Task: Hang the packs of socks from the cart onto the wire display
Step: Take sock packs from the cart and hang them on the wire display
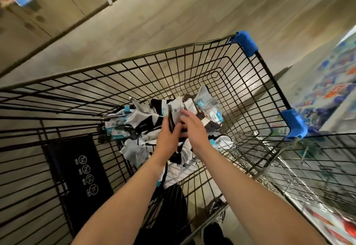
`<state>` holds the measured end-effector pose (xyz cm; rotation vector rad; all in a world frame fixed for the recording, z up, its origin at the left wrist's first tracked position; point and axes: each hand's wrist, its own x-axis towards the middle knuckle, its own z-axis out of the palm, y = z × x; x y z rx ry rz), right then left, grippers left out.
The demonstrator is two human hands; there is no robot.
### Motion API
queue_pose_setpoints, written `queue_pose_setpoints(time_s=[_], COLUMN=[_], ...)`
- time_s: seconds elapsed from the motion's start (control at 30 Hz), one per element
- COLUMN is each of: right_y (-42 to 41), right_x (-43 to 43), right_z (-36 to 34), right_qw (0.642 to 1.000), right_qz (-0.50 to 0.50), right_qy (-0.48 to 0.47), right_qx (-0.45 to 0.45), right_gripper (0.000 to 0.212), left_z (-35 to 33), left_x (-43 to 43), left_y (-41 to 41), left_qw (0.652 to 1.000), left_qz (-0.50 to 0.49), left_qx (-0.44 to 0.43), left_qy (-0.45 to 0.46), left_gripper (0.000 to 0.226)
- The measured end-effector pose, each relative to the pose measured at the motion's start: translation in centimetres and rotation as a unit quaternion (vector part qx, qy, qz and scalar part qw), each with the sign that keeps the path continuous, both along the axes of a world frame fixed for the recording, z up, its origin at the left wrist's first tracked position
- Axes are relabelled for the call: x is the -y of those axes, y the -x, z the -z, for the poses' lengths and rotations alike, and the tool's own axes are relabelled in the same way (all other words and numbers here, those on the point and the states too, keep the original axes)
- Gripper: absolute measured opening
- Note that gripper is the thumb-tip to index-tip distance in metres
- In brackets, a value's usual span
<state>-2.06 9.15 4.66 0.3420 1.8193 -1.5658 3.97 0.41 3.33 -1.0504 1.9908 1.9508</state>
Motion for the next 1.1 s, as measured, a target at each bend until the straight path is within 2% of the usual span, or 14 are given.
queue_pose_setpoints(time_s=[0.1,0.13,0.27,0.47,0.53,0.7,0.87,0.97,1.1], right_y=[-0.2,-0.3,-1.6,-4.0,-4.2,-3.2,-2.1,-1.7,-2.1], right_x=[-0.3,-0.3,0.0,2.1,2.9,3.9,4.0,3.1,1.4], right_z=[0.2,0.4,1.1,2.1,2.7,4.4,7.8,9.8,11.9], right_qw=[0.990,0.988,0.989,0.979,0.976,0.977,0.964,0.940,0.901], right_qz=[-0.025,-0.025,-0.093,-0.146,-0.170,-0.117,-0.123,-0.162,-0.246], right_qy=[-0.101,-0.119,-0.118,-0.139,-0.139,-0.178,-0.237,-0.299,-0.357], right_qx=[-0.094,-0.097,-0.007,0.009,0.013,0.005,-0.004,-0.003,-0.008], right_gripper=[0.030,0.035,0.045,0.031,0.026,0.024,0.040,0.056,0.076], left_z=[-0.3,-0.5,-0.5,0.0,0.9,2.1,4.6,6.0,7.2], left_x=[0.5,0.6,1.4,3.2,4.3,6.8,8.5,8.6,8.0], left_y=[-0.7,-1.1,-2.7,-5.3,-6.4,-8.4,-9.0,-8.6,-8.1], left_qw=[0.999,0.998,0.996,0.983,0.979,0.962,0.959,0.963,0.966], left_qz=[-0.029,-0.043,-0.067,-0.112,-0.138,-0.221,-0.231,-0.213,-0.200], left_qx=[0.027,0.031,0.051,0.136,0.142,0.160,0.165,0.162,0.161], left_qy=[0.037,0.034,0.013,0.040,0.039,0.015,0.021,0.038,0.029], left_gripper=[0.031,0.032,0.031,0.042,0.038,0.031,0.029,0.021,0.026])
